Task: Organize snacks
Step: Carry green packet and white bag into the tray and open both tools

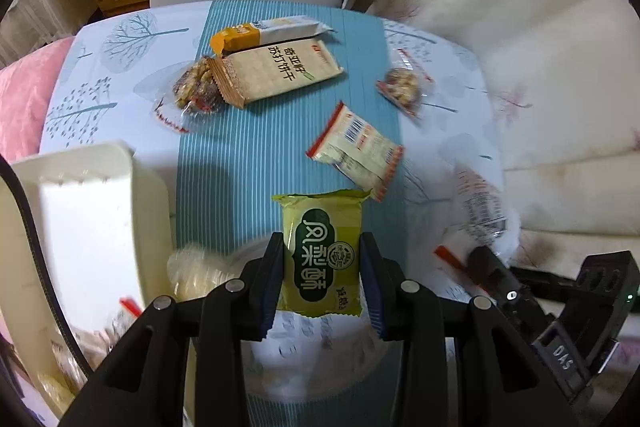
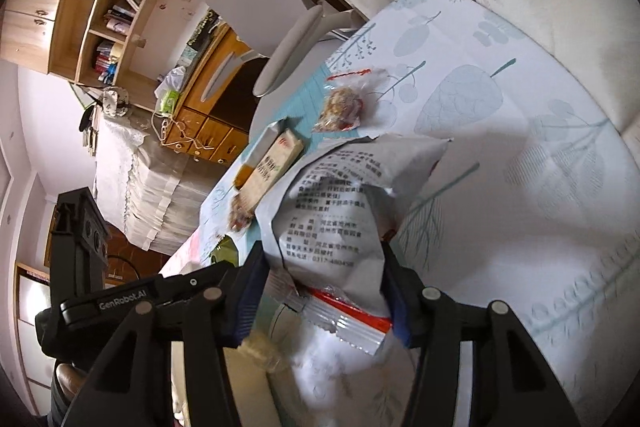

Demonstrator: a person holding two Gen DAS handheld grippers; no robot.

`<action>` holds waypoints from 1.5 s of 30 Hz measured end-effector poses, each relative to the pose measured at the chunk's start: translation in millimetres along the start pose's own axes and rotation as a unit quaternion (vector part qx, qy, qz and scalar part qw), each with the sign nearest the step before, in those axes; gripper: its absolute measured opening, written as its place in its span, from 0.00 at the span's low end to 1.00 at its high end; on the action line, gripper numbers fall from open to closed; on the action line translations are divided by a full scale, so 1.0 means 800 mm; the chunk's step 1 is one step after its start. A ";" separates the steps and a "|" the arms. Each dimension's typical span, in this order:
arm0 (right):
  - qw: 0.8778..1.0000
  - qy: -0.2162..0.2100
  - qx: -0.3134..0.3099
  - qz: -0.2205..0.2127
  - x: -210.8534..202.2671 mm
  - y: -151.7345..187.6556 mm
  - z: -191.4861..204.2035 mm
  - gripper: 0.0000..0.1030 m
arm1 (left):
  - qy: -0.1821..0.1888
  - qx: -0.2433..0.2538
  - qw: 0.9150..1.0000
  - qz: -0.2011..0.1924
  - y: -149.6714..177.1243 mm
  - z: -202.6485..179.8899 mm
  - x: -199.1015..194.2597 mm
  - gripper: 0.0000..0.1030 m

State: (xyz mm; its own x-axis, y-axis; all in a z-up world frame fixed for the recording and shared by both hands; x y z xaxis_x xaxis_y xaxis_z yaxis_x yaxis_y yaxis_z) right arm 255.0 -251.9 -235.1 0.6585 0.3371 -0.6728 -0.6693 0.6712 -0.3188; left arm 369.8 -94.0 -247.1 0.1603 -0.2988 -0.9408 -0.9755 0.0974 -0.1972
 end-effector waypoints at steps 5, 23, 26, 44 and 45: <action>1.000 -0.007 -0.015 0.002 -0.037 0.034 0.021 0.52 | 0.020 0.003 1.000 -0.015 0.038 -0.001 -0.048 0.34; 0.990 -0.001 -0.135 0.049 -0.088 0.169 0.129 0.52 | 0.068 -0.014 0.994 -0.080 0.182 0.108 -0.179 0.34; 0.986 0.000 -0.157 0.055 -0.087 0.192 0.155 0.52 | 0.069 -0.016 0.993 -0.098 0.198 0.141 -0.199 0.34; 0.946 0.019 -0.317 0.065 -0.059 0.327 0.301 0.52 | 0.083 -0.032 0.981 -0.175 0.220 0.286 -0.270 0.34; 0.944 0.020 -0.323 0.064 -0.058 0.332 0.306 0.52 | 0.085 -0.028 0.980 -0.176 0.218 0.289 -0.271 0.34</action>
State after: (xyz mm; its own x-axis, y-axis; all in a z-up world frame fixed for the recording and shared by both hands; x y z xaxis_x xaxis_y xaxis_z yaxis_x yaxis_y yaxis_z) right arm 130.8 72.5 -124.9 0.5533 0.3541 -0.7539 -0.8211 0.0798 -0.5652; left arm 199.3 207.3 -141.2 0.4654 -0.4581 -0.7574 -0.8720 -0.0905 -0.4811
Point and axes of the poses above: each gripper's, at about its wrist camera, not at the fingertips, and x roughly the way its jaws point, z to its left, y to its underside, the point moved 6 cm from there along x, roughly the way its jaws point, and after that the axes turned 5 degrees about -z, right-handed, at the moved point
